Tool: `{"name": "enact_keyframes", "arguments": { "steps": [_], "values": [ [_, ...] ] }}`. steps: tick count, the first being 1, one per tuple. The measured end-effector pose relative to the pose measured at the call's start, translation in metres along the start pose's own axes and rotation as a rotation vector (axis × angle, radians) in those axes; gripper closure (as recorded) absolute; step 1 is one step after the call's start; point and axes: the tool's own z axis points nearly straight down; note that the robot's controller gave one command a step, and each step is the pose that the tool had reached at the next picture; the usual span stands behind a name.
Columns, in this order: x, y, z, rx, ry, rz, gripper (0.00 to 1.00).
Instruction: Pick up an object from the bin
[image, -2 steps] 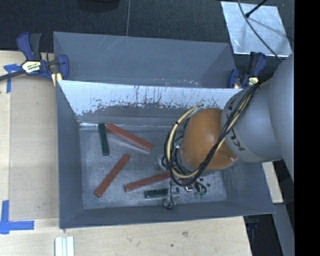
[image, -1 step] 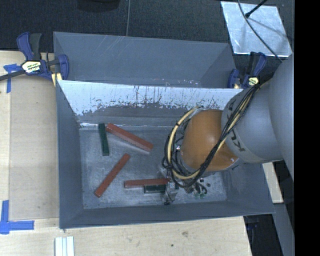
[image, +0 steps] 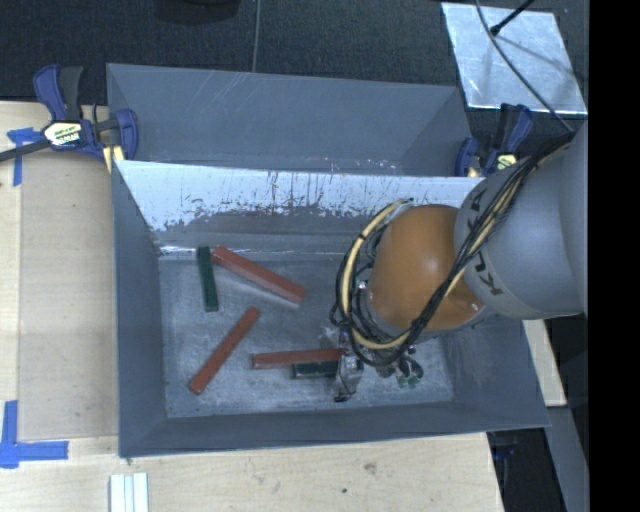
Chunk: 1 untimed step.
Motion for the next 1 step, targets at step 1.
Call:
{"name": "enact_keyframes", "arguments": {
  "steps": [1],
  "values": [
    [0.001, -0.004, -0.1792, -0.001, -0.007, 0.051, 1.0]
  ]
}}
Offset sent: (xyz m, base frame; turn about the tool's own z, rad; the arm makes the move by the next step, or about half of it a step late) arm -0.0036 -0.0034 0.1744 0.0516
